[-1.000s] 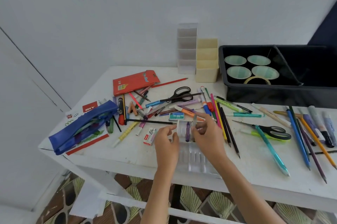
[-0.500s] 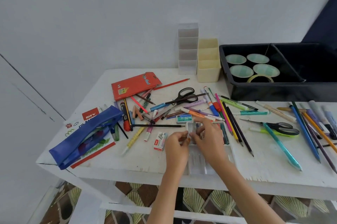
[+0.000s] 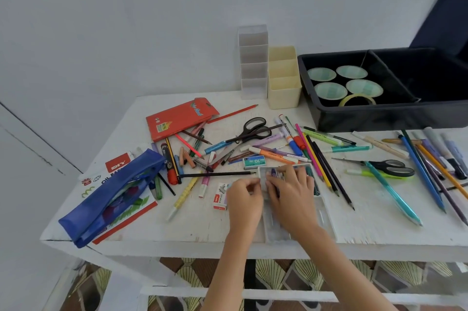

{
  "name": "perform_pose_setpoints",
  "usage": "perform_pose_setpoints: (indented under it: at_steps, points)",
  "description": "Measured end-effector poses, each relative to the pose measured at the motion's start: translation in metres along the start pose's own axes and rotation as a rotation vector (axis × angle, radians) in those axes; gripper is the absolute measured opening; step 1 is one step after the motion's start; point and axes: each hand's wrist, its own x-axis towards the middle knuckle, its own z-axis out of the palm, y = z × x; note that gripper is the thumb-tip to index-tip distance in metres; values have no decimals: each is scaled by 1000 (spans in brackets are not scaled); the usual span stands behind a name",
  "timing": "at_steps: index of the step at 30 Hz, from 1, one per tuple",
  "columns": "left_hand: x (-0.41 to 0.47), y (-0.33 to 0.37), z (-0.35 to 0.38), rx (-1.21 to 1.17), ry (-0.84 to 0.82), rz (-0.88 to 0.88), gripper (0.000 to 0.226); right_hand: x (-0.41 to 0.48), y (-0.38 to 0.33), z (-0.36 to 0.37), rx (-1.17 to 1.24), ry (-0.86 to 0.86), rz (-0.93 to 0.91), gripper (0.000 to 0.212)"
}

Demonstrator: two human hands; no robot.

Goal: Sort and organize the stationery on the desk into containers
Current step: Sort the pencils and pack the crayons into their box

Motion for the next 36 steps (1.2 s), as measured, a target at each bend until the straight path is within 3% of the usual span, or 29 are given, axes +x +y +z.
perform_pose_setpoints:
  at_steps: [4, 9, 12, 18, 22, 25, 29, 36]
  points:
    - [26, 11, -7, 109, 116, 116, 24, -4, 3, 1, -22, -10, -6, 11]
    - [64, 14, -14, 526, -53, 257, 39, -4, 3, 1, 15, -59, 17, 25]
    - [70, 12, -13, 722, -115, 267, 32, -4, 2, -3, 34, -56, 19, 35]
    - [68, 9, -8, 846, -58, 273, 29, -3, 2, -4, 103, -34, 48, 42]
    - [64, 14, -12, 765, 26, 168, 21, -2, 2, -1, 113, -63, 73, 44]
    - [49, 23, -12, 467, 90, 96, 19, -2, 2, -2, 134, -80, 85, 46]
    - [22, 29, -1, 119, -4, -33, 18, -1, 3, -1, 203, -76, 100, 47]
    - [-5, 26, 17, 182, 16, -26, 16, 1, 9, -3, 415, -72, 198, 30]
